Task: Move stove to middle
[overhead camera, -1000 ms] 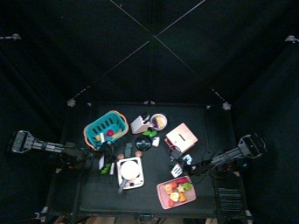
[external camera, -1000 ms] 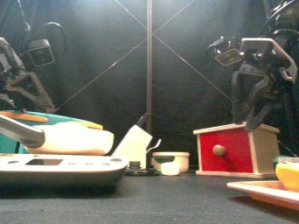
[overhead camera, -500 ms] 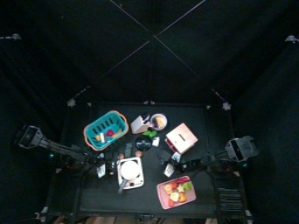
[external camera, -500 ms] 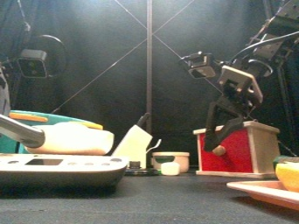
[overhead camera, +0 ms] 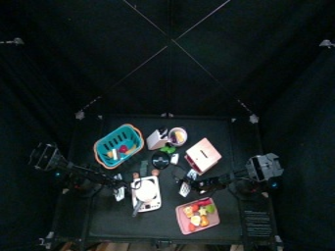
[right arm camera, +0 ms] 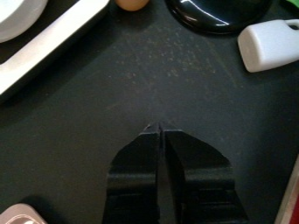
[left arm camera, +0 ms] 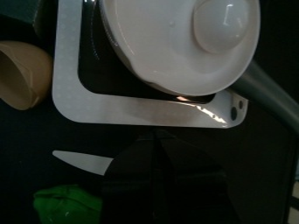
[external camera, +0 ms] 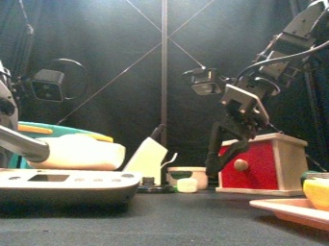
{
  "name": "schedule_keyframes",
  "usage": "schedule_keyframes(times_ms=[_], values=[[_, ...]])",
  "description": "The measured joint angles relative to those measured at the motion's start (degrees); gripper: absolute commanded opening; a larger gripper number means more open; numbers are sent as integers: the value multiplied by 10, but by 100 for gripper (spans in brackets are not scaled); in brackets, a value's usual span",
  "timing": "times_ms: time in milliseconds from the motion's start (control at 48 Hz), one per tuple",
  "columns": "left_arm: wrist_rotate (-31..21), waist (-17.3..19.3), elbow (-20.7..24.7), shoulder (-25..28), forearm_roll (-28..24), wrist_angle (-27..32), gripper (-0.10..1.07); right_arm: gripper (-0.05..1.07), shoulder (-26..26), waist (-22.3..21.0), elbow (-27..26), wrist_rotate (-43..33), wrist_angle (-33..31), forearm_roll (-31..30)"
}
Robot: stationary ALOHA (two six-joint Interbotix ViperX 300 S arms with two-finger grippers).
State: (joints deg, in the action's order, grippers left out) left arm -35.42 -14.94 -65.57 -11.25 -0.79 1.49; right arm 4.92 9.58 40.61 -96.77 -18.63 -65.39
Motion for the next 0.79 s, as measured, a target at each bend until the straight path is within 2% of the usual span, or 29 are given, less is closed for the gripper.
schedule_keyframes(times_ms=[229, 604, 792], values=[[0, 8, 34, 41, -29, -1, 42, 34, 32, 1, -25, -1, 46, 11], [0, 49, 69, 59, -48, -3, 42, 34, 54, 1, -39, 0, 54, 16], [2, 62, 98, 90, -62, -3, 42, 34, 54, -2, -40, -1, 52, 18]])
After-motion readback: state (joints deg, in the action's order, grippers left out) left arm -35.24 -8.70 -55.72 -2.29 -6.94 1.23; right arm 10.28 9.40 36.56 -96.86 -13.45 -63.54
